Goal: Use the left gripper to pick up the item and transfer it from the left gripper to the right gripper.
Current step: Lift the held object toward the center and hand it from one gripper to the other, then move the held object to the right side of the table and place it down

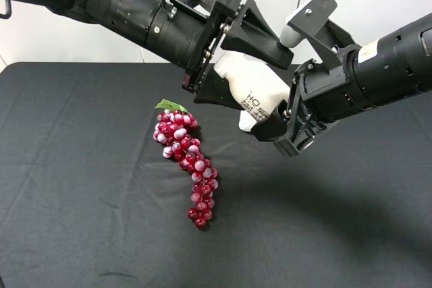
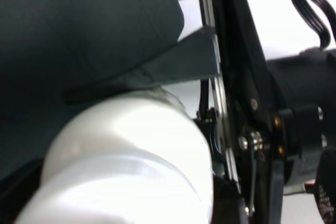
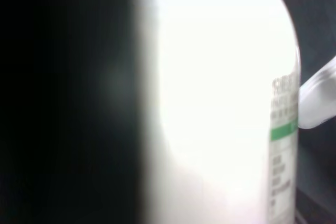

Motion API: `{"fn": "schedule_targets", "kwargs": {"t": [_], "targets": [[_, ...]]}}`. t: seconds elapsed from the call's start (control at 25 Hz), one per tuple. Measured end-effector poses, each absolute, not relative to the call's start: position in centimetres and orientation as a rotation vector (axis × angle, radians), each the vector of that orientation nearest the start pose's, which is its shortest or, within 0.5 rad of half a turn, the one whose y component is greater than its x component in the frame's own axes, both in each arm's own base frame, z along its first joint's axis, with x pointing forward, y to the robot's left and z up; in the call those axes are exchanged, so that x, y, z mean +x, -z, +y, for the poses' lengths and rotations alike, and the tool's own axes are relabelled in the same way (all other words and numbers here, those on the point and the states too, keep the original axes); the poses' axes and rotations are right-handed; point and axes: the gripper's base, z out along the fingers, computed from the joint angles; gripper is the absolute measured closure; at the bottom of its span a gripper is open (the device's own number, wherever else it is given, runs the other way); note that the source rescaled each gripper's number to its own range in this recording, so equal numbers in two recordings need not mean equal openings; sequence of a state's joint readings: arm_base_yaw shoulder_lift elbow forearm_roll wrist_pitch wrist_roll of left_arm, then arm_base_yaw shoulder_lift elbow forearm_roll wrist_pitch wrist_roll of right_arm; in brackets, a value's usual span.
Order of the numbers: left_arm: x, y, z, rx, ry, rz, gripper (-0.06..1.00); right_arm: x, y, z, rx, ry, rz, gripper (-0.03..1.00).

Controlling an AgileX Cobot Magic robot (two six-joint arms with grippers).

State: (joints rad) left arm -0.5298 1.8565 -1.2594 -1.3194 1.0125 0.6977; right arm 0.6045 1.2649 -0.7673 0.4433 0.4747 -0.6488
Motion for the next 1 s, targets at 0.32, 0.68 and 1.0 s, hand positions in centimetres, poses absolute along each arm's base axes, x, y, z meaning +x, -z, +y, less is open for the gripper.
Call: {"fn": "schedule_targets", "kwargs": {"t": [0.32, 0.68, 1.0], "targets": [[29.3, -24.2, -24.1, 0.619, 1.655, 2.505, -0.05, 19.5, -25.7, 15.7, -1.091, -0.400, 2.176, 0.89], [29.6, -25.7, -21.6, 0.660, 1.555, 2.515, -0.05, 19.5, -25.7, 15.7, -1.091, -0.401, 2.177, 0.89], [29.4, -29.7, -17.8, 0.647, 1.412, 2.434, -0.06, 19.5, -25.7, 15.7, -1.091, -0.401, 2.177, 0.89]]}}
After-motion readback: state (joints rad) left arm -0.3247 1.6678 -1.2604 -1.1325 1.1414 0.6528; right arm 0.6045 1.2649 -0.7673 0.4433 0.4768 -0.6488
